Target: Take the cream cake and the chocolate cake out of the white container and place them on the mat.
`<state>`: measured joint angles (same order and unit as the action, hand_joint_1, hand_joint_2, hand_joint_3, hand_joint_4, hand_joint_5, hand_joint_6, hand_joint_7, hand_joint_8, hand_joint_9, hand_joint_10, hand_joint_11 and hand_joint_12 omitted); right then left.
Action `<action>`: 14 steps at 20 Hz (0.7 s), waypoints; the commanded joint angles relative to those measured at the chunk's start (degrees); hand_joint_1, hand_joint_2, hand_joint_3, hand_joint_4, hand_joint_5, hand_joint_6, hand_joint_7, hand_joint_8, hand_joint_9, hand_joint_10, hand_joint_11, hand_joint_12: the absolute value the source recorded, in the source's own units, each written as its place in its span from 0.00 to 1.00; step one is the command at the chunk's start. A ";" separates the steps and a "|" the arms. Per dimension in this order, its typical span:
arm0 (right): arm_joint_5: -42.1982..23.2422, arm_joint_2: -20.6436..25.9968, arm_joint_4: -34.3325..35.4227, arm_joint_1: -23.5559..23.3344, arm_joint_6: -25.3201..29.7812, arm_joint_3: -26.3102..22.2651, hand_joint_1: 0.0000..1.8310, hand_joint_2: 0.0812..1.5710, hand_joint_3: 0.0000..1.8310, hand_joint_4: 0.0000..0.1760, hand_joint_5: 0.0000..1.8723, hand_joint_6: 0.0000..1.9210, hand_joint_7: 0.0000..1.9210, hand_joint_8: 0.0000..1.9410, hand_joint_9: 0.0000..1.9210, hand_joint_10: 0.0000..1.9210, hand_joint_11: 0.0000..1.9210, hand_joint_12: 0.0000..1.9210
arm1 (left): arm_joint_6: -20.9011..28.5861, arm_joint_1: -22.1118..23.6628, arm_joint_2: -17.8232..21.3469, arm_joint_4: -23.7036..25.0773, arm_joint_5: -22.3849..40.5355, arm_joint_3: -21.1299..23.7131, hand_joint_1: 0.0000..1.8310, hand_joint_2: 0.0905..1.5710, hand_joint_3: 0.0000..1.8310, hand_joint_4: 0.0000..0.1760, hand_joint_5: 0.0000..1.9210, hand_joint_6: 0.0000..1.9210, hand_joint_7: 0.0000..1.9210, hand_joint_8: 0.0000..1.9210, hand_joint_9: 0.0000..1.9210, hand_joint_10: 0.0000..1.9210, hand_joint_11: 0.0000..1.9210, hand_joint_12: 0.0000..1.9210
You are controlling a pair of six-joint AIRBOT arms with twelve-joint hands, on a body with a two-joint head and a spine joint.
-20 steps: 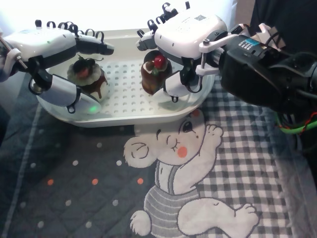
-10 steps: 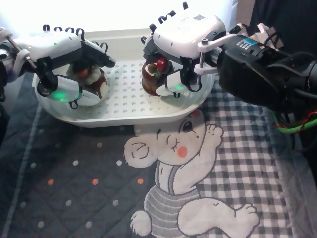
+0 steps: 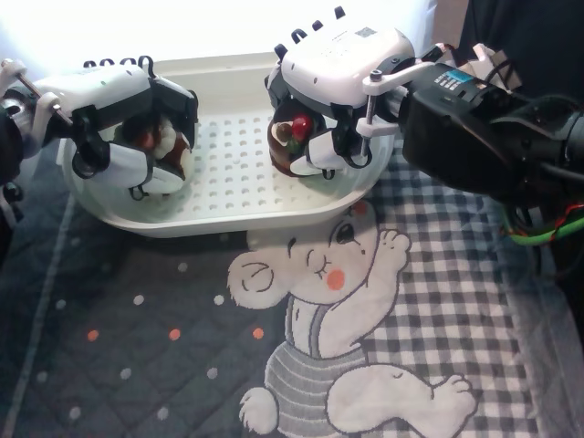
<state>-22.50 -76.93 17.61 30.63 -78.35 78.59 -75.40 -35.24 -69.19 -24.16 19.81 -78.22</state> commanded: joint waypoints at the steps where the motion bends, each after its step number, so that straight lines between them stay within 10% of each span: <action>1: -6.33 0.07 -0.61 -1.00 -0.49 -0.01 0.66 0.71 0.00 0.02 0.48 0.57 0.52 0.53 0.55 0.30 0.37 0.70 | 0.20 -0.18 -0.16 0.25 4.27 -0.62 0.73 0.77 0.00 0.00 0.32 0.69 0.39 0.69 0.42 0.78 0.36 0.73; 6: -11.95 2.17 -1.10 -1.00 -0.49 -4.68 0.68 0.70 0.00 0.00 0.53 0.44 0.51 0.59 0.49 0.51 0.26 0.84 | 7.29 0.08 2.07 5.39 10.70 1.93 0.73 0.76 0.00 0.00 0.33 0.68 0.40 0.68 0.42 0.75 0.37 0.69; 7: -13.45 3.51 -1.36 -1.00 -0.49 -6.01 0.69 0.68 0.00 0.00 0.54 0.42 0.55 0.55 0.52 0.56 0.36 0.87 | 7.29 0.28 3.16 6.02 12.32 3.30 0.81 0.74 0.00 0.00 0.34 0.65 0.40 0.64 0.45 0.67 0.35 0.88; 11: -20.48 10.00 -2.71 -1.00 -0.48 -12.14 0.74 0.69 0.00 0.00 0.49 0.52 0.54 0.46 0.49 0.65 0.35 0.84 | 7.53 1.29 7.38 9.89 19.40 9.19 0.81 0.74 0.00 0.00 0.34 0.64 0.40 0.64 0.45 0.66 0.36 0.90; 12: -21.95 11.19 -3.28 -1.00 -0.48 -13.45 0.75 0.69 0.00 0.00 0.50 0.56 0.57 0.43 0.43 0.65 0.07 0.81 | 7.53 1.43 8.73 10.90 21.16 10.84 0.75 0.75 0.00 0.00 0.35 0.65 0.41 0.65 0.44 0.72 0.35 0.78; 14: -24.45 12.93 -4.52 -0.99 -0.48 -15.74 0.75 0.70 0.00 0.00 0.49 0.60 0.56 0.46 0.39 0.65 0.00 0.62 | 7.53 1.51 11.04 12.66 24.41 13.63 0.74 0.75 0.00 0.00 0.36 0.66 0.42 0.65 0.43 0.73 0.35 0.73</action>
<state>-39.66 -63.18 14.81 30.63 -78.67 62.48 -68.05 -34.52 -57.69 -11.40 36.67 -63.26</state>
